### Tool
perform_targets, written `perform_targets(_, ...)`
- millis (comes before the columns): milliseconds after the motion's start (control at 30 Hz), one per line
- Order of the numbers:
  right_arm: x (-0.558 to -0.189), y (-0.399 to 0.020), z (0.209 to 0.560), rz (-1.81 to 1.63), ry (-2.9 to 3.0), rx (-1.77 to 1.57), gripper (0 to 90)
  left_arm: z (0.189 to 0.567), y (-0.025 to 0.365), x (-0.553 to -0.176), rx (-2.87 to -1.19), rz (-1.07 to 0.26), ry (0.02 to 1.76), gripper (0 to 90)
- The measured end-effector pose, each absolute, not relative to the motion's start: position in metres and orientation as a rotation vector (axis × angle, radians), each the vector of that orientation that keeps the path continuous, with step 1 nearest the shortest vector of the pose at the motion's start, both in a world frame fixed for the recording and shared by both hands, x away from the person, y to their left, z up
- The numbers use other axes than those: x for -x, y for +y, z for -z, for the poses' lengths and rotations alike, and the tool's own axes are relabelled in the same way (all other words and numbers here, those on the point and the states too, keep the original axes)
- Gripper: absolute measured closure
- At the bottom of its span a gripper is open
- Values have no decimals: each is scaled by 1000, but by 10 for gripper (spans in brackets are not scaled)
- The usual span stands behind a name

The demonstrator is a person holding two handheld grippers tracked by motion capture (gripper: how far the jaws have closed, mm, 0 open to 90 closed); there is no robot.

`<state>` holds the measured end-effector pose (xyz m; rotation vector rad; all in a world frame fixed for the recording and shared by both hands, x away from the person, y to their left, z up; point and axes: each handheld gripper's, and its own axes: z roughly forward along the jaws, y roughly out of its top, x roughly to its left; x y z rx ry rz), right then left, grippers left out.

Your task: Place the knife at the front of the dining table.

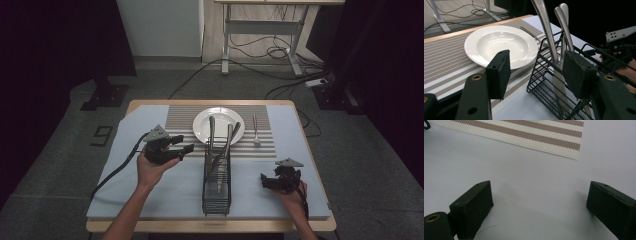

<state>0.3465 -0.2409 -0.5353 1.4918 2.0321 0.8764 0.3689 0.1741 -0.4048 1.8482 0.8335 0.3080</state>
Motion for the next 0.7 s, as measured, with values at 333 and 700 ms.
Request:
perform_targets(333,-347,-241,535,-876,2032,-1493,64,402,165,-382,-1843,-265,832,406)
perform_targets(700,-347,-241,535,-876,2032,-1491,65,399,147,-393,-1870,-267,811,412)
